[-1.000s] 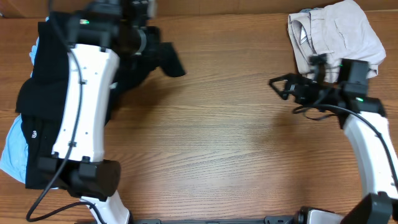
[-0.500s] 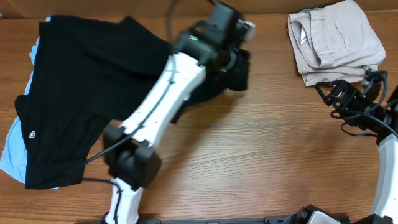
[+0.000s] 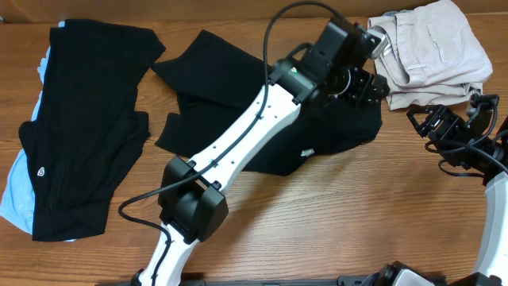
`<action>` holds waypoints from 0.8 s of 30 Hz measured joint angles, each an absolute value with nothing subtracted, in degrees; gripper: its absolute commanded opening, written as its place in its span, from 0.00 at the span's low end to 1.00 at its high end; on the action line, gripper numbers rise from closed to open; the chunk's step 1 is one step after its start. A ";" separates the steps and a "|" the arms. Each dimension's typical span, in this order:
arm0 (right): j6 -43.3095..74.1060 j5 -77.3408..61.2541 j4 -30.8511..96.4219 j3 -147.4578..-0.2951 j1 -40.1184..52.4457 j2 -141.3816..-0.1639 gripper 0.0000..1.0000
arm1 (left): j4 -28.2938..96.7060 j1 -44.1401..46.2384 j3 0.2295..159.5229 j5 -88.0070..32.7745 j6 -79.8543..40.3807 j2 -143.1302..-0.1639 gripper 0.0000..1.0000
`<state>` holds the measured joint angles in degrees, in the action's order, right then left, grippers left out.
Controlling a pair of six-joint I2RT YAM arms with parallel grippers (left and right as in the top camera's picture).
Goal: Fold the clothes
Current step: 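Lift the black shirt with the left gripper and drag it rightward onto the open table, then grasp the black shirt's right edge with the right gripper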
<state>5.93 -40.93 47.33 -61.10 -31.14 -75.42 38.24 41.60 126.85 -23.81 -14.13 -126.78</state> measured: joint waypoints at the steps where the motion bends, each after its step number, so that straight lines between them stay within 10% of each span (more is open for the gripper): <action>1: 5.96 -40.93 47.33 -61.10 -31.14 -75.42 1.00 | 39.90 41.01 128.03 -24.01 -14.26 -126.78 1.00; 9: 8.16 -37.95 47.13 -61.10 -23.68 -75.42 1.00 | 61.56 27.49 141.53 -24.69 -13.10 -126.78 1.00; 24: 16.45 -13.47 38.24 -61.19 18.50 -85.17 0.91 | 77.34 4.14 142.80 -17.21 -7.57 -126.76 1.00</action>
